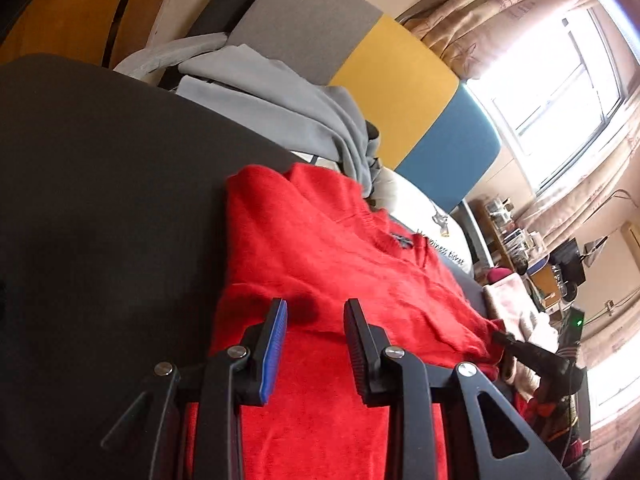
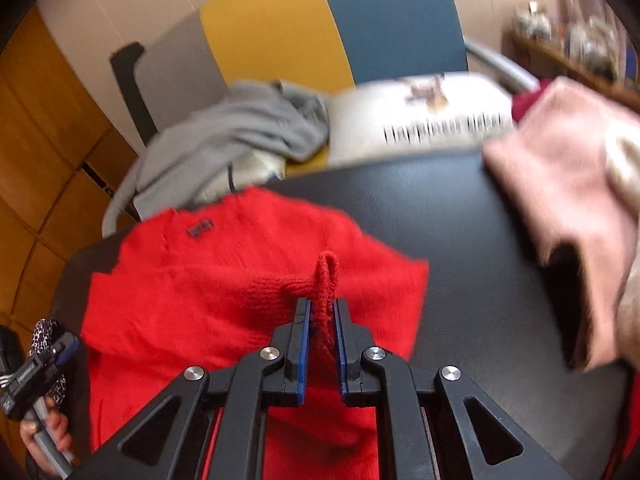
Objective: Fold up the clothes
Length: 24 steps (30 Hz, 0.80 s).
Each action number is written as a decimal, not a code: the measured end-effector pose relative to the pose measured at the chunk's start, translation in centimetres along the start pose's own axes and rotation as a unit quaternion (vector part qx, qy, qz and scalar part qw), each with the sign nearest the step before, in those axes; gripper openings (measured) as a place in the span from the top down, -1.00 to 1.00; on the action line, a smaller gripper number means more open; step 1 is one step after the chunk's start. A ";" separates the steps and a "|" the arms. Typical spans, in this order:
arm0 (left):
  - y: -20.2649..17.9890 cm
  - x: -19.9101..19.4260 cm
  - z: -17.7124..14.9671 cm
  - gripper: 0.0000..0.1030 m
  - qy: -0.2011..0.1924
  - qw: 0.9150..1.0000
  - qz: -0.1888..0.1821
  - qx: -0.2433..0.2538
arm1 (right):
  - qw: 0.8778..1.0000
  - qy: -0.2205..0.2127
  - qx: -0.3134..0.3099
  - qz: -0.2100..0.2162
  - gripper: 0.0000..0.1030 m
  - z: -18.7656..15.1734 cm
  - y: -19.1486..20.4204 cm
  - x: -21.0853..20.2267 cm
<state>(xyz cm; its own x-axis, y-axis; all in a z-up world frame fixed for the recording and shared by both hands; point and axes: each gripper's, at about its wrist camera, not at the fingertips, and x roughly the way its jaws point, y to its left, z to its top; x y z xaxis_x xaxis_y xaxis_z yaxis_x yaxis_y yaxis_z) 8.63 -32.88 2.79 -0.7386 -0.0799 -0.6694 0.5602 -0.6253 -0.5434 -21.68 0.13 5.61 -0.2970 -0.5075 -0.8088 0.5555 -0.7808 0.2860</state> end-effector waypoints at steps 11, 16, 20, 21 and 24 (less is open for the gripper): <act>-3.4 0.3 4.2 0.42 -0.036 0.996 0.028 0.080 | 0.993 -0.073 -0.068 -0.060 0.38 -1.2 2.6 -1.9; -4.5 4.8 4.8 0.42 0.005 0.991 0.067 0.118 | 0.987 -0.058 -0.150 -0.009 0.07 -1.8 9.1 0.2; -2.4 6.7 1.7 0.51 0.030 0.987 0.090 0.131 | 0.990 -0.025 -0.139 -0.017 0.03 -3.8 9.0 4.1; -2.4 6.0 0.5 0.51 0.020 0.983 0.093 0.156 | 0.990 -0.040 -0.137 -0.010 0.03 -4.7 8.5 4.1; -2.6 4.2 -2.2 0.51 0.004 0.978 0.103 0.179 | 0.987 -0.066 -0.146 0.018 0.02 -7.1 8.0 3.3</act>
<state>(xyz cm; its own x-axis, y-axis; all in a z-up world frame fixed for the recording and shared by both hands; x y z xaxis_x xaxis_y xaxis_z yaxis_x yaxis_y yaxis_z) 4.90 -29.88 0.28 -0.6202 -0.2284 -0.7505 0.5290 -0.8282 -0.1851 -12.67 -5.15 1.59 -0.3605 -0.5916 -0.7211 0.7618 -0.6328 0.1383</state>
